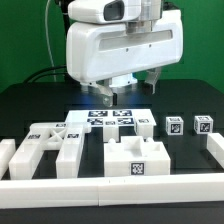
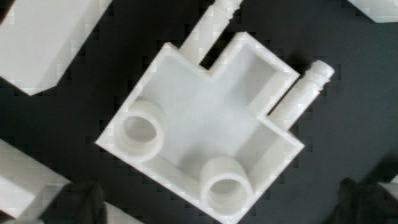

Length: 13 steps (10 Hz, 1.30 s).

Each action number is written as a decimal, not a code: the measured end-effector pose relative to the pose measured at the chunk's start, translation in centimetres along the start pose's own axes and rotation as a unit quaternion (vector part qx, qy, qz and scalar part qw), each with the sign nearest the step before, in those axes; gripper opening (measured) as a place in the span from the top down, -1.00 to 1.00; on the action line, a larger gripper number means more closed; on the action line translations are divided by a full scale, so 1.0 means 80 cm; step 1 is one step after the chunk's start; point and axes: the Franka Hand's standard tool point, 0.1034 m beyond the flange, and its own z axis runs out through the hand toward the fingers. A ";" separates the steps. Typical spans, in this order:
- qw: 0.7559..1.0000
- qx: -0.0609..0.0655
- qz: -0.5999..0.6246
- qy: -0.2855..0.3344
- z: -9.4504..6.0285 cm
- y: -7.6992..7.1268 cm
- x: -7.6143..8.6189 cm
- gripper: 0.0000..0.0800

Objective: Assemble chair

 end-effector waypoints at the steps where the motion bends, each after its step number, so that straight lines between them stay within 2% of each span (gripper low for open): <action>1: 0.999 0.000 0.051 -0.004 0.011 0.013 -0.004 -0.62; 2: 0.996 0.000 0.084 -0.007 0.026 0.026 -0.005 -0.62; 3: 0.998 -0.006 0.066 -0.001 0.036 0.039 -0.010 -0.62; 4: 0.999 -0.021 0.034 0.020 0.044 0.054 -0.017 -0.62; 5: 0.999 -0.017 0.046 0.016 0.044 0.050 -0.018 -0.62; 7: 0.999 -0.018 0.045 0.017 0.044 0.051 -0.018 -0.62; 9: 0.993 -0.021 0.115 0.020 0.053 0.053 -0.017 -0.62; 10: 0.982 -0.018 0.189 0.019 0.058 0.049 -0.009 -0.62; 12: 0.968 0.003 0.251 0.022 0.069 0.043 -0.003 -0.62; 13: 0.967 0.005 0.254 0.023 0.072 0.040 -0.001 -0.62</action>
Offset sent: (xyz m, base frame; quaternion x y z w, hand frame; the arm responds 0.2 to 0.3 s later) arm 0.0035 -0.0402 -0.0310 -0.0251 0.1107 -0.1092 0.9875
